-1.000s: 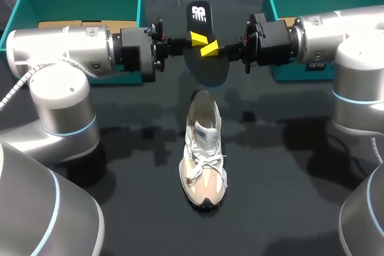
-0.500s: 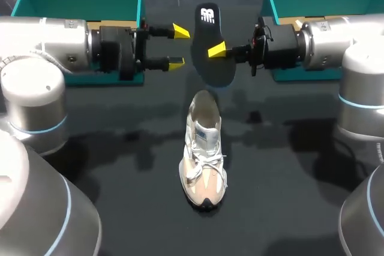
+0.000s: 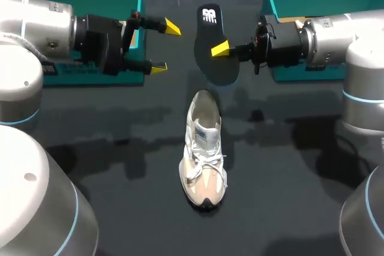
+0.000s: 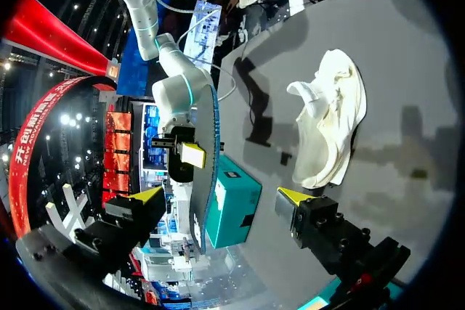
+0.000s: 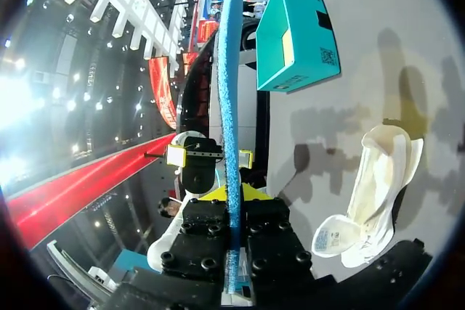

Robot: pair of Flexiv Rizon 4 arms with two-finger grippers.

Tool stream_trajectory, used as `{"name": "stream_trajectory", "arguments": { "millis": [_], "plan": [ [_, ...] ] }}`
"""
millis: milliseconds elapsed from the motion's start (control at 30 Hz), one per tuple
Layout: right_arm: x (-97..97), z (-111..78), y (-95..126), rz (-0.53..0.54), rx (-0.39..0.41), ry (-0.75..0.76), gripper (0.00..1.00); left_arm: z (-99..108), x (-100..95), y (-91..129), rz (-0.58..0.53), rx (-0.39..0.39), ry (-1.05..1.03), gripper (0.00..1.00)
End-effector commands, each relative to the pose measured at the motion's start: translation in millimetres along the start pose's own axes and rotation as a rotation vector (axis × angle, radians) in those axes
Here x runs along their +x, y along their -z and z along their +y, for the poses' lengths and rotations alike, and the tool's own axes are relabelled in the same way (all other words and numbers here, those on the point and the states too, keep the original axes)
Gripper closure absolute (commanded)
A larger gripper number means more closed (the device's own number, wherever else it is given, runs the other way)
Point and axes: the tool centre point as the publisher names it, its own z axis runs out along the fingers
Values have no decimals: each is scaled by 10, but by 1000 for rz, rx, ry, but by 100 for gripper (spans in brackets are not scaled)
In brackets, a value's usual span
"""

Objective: Take the shoe out of the shoebox, open the shoe tongue, remove and reinsert the insole, then place the shoe into the shoebox

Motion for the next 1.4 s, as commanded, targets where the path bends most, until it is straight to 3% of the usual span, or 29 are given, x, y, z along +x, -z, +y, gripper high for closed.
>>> {"name": "stream_trajectory", "arguments": {
  "millis": [33,300,367,1067,1267,1400],
  "plan": [
    [-15,15,8,-6,-26,9,100,30,-19,-35,122,-66,97,0],
    [-5,66,35,23,-109,201,100,225,234,304,328,-73,478,0],
    [-6,96,25,-6,-122,245,100,275,347,314,433,-142,554,0],
    [-26,130,10,-32,-137,255,100,275,347,314,433,-142,554,0],
    [-102,149,104,-7,-155,286,100,157,467,266,440,-222,675,0],
    [-134,123,146,-10,-174,334,100,82,576,223,460,-223,769,0]
  ]
}}
